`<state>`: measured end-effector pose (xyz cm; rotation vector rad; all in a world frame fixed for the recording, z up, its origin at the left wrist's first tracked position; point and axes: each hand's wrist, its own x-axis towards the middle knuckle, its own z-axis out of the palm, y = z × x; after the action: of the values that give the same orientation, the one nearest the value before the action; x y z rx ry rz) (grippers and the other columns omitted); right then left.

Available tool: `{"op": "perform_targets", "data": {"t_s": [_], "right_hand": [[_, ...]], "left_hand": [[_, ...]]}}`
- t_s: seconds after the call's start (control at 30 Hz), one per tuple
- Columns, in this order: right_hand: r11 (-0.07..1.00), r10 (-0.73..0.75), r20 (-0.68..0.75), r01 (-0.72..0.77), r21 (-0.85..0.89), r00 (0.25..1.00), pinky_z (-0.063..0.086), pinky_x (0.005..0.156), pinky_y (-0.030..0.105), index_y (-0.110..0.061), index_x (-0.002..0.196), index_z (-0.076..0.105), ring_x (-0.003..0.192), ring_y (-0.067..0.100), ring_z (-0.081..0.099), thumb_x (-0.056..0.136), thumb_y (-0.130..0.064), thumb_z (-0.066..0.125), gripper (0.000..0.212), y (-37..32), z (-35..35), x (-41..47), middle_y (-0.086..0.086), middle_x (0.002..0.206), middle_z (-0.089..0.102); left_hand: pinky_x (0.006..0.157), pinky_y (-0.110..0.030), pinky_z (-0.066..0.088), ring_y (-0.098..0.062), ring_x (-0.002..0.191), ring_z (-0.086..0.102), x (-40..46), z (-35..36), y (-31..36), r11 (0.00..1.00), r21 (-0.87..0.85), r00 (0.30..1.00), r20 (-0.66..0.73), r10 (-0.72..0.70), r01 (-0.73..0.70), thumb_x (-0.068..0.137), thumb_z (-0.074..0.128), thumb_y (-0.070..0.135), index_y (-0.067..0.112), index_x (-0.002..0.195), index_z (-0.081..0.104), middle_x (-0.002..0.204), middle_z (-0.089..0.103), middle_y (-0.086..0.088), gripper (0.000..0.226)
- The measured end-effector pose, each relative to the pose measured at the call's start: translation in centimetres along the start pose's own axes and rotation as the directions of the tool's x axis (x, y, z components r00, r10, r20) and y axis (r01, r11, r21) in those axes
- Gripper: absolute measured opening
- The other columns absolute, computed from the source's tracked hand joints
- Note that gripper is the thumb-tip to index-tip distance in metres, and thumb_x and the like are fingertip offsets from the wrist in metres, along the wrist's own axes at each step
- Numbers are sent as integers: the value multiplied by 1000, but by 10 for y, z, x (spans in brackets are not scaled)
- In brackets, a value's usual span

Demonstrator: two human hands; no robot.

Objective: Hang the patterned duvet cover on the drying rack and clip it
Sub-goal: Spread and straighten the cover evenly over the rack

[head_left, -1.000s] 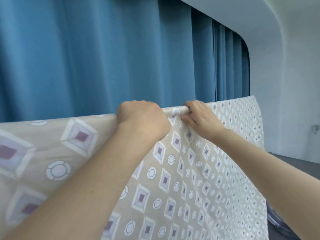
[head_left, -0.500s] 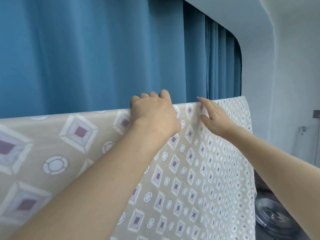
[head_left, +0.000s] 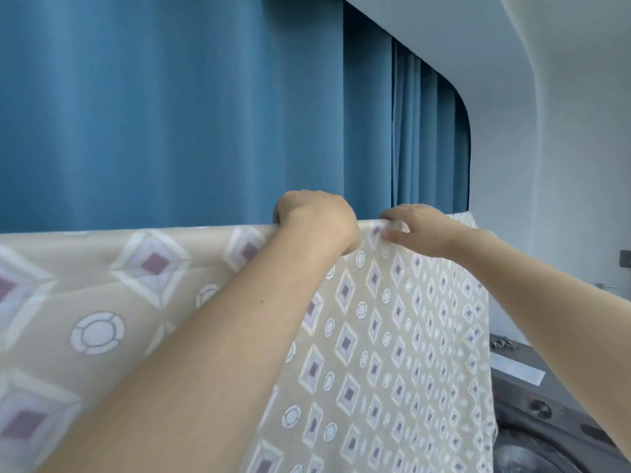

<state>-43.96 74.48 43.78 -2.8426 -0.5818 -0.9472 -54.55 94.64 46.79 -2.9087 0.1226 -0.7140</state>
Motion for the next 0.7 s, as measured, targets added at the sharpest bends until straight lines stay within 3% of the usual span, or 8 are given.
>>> {"op": "perform_targets", "data": {"t_s": [0.1,0.17,0.27,0.33,0.43,0.53,0.63,0.7], "right_hand": [[998,-60,-99,60,-4,993,47,80,37,-20,104,59,97,18,54,90,-41,62,26,18,12,10,-5,99,61],[994,-109,-153,106,-25,982,46,76,35,-20,98,56,93,17,53,86,-41,66,26,31,20,16,-6,94,60],[984,-167,-152,174,31,974,43,81,30,-22,107,54,95,14,52,79,-45,71,40,57,28,21,-9,100,59],[983,-155,-105,164,79,982,43,89,31,-23,117,54,101,13,51,76,-51,71,52,82,36,24,-9,107,57],[991,-87,-36,90,96,996,40,98,33,-25,131,49,111,15,51,79,-61,65,65,124,48,32,-8,118,56],[992,-68,-53,74,102,996,38,101,33,-24,134,47,117,15,50,82,-61,62,65,169,59,40,-7,125,56],[993,-87,-67,92,72,994,40,94,31,-22,125,51,109,15,52,83,-56,63,55,212,68,50,-10,111,55],[991,-123,-95,127,48,988,40,81,30,-23,105,53,97,18,53,84,-47,65,33,236,72,60,-14,90,51]], "left_hand": [[78,-30,46,-21,83,54,17,6,28,996,74,999,7,47,-47,89,49,16,25,68,35,79,50,3,27],[85,-30,48,-21,87,56,30,8,42,990,135,998,47,34,-40,89,50,17,28,66,31,80,52,3,32],[86,-32,49,-20,82,57,52,13,55,992,123,998,55,-11,4,86,53,24,22,73,46,80,55,4,14],[78,-32,48,-19,76,55,68,23,68,997,77,999,33,-9,7,85,54,31,21,77,49,79,54,4,14],[69,-31,41,-20,79,53,91,42,97,999,50,1000,5,18,-18,89,50,37,21,74,45,76,49,5,22],[63,-30,35,-22,79,50,114,53,125,999,50,998,-53,21,-18,90,48,31,21,74,42,72,43,4,20],[56,-28,31,-20,70,47,138,59,153,997,71,997,-70,23,-18,87,48,21,20,71,41,71,45,3,17],[54,-27,29,-17,62,43,154,62,174,993,119,998,-59,27,-20,89,49,19,20,72,42,70,46,3,18]]}}
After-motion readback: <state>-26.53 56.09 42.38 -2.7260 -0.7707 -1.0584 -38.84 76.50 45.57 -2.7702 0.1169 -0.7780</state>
